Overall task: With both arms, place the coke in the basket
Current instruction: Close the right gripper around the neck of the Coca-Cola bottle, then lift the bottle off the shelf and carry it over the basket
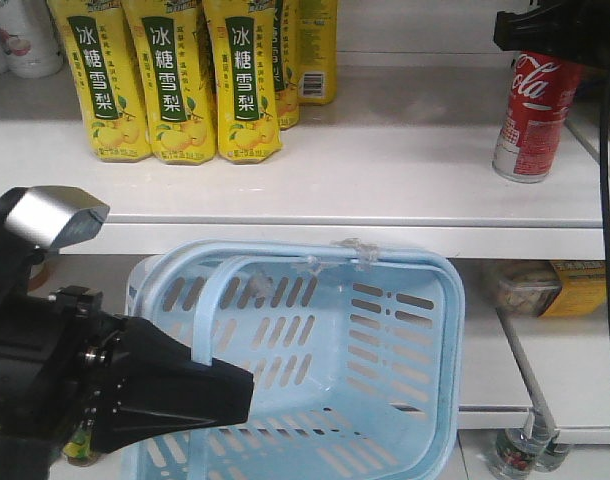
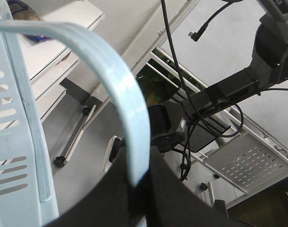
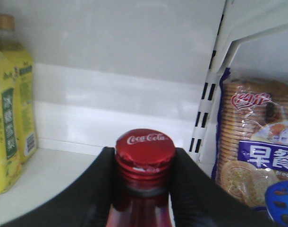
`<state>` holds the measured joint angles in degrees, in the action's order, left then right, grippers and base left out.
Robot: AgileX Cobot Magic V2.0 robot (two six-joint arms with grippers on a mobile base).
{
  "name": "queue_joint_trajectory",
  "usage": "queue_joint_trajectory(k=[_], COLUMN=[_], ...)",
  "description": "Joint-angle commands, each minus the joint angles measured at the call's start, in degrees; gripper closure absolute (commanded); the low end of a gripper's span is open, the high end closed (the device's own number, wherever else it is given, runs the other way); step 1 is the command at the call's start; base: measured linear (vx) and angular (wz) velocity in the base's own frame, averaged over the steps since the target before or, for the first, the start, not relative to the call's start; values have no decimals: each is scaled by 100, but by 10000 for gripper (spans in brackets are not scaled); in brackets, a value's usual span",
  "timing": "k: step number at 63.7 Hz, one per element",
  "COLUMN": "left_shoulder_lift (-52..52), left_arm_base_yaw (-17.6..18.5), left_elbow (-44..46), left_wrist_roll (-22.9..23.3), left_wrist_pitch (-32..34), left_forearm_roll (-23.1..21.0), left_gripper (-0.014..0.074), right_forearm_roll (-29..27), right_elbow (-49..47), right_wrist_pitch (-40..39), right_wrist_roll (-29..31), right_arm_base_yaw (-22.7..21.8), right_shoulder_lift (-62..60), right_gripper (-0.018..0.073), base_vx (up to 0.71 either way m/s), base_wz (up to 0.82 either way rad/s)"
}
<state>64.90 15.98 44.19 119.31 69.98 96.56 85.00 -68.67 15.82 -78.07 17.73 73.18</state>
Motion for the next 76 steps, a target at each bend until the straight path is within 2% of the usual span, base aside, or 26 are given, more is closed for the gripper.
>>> queue_joint_trajectory(k=[1,7,16,26,39,47,55,61,68,76], left_shoulder_lift=[-136,-136,-136,-136,-136,-136,-136,-136,-136,-136], left_arm_base_yaw=[14,14,14,14,14,14,14,14,14,14], left_elbow=[142,142,142,142,142,142,142,142,142,142], left_wrist_roll=[-29,-29,-29,-29,-29,-29,-29,-29,-29,-29], left_wrist_pitch=[434,434,434,434,434,434,434,434,434,434], left_forearm_roll=[-608,-608,-608,-608,-608,-608,-608,-608,-608,-608], left_gripper=[603,603,603,603,603,603,603,603,603,603], right_forearm_roll=[249,152,-273,-980,-2394,-2647,-2294,-1522,-405,512], right_elbow=[-215,-177,-3,560,1503,2122,2564,2648,2648,2648], right_wrist_pitch=[-21,-154,-240,-312,-1488,-2444,-3633,-4353,-4779,-5180], right_wrist_roll=[-54,-54,7,512,1165,1035,274,-525,-1595,-2252], right_arm_base_yaw=[6,6,6,10,10,10,10,10,10,10], right_shoulder_lift=[-215,-440,-1045,-1859,-2878,-3149,-3013,-2739,-2400,-1987], right_gripper=[573,571,569,568,565,564,564,563,563,563], base_vx=[0,0,0,0,0,0,0,0,0,0], base_wz=[0,0,0,0,0,0,0,0,0,0])
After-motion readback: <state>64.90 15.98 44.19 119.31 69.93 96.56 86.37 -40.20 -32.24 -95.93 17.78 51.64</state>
